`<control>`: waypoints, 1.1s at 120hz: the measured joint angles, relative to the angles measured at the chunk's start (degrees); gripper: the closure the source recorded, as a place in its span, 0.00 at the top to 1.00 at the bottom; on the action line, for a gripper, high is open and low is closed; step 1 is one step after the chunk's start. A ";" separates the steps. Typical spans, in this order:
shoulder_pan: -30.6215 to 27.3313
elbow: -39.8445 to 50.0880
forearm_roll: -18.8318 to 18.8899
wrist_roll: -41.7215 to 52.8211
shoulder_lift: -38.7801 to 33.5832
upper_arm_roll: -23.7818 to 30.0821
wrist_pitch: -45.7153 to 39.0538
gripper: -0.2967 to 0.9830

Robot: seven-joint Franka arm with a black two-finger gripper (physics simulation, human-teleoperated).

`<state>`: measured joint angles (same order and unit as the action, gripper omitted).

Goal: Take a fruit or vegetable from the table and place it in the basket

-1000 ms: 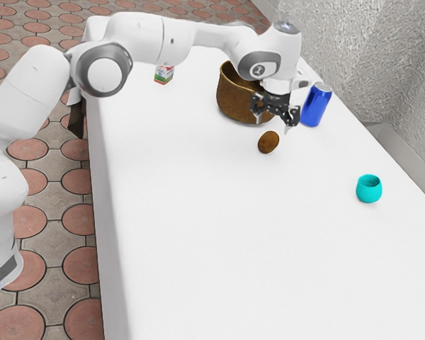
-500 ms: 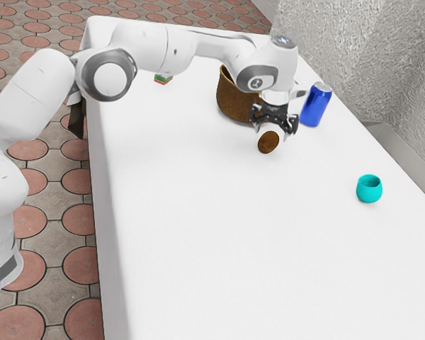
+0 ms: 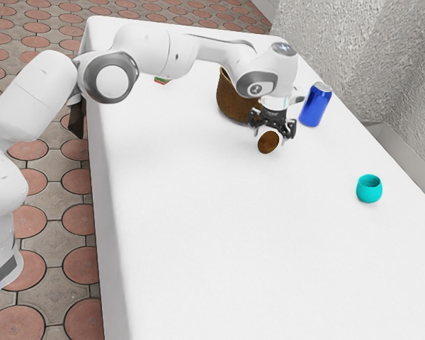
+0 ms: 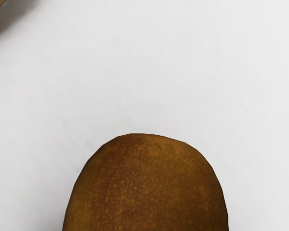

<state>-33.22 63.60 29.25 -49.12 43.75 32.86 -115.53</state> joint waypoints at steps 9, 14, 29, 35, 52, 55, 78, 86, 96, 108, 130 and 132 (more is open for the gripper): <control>0.14 0.09 0.07 -0.20 0.05 -0.51 -0.01 0.77; 0.39 0.12 0.08 -0.30 0.07 -0.99 -0.01 0.77; 0.58 0.14 0.04 -0.58 0.07 -1.37 -0.02 0.77; 0.55 0.14 0.05 -0.67 0.08 -1.39 -0.02 0.75; 0.54 0.14 0.09 -0.88 0.08 -1.41 -0.03 0.69; 0.55 0.14 0.10 -0.92 0.09 -1.41 -0.02 0.68; 0.53 0.14 0.16 -1.09 0.67 -1.41 -0.02 0.61; 0.53 0.14 0.21 -1.10 0.63 -1.42 0.01 0.55; 0.45 0.13 0.37 -1.17 0.51 -1.39 0.11 0.45; 0.51 0.06 0.56 -1.27 -0.28 -1.33 0.50 0.43; 0.81 -0.12 0.29 -1.32 -5.56 -0.60 2.99 0.43; 0.82 -0.13 0.24 -1.32 -6.14 -0.41 3.32 0.43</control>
<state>-32.40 63.47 29.49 -50.44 37.60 32.45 -112.22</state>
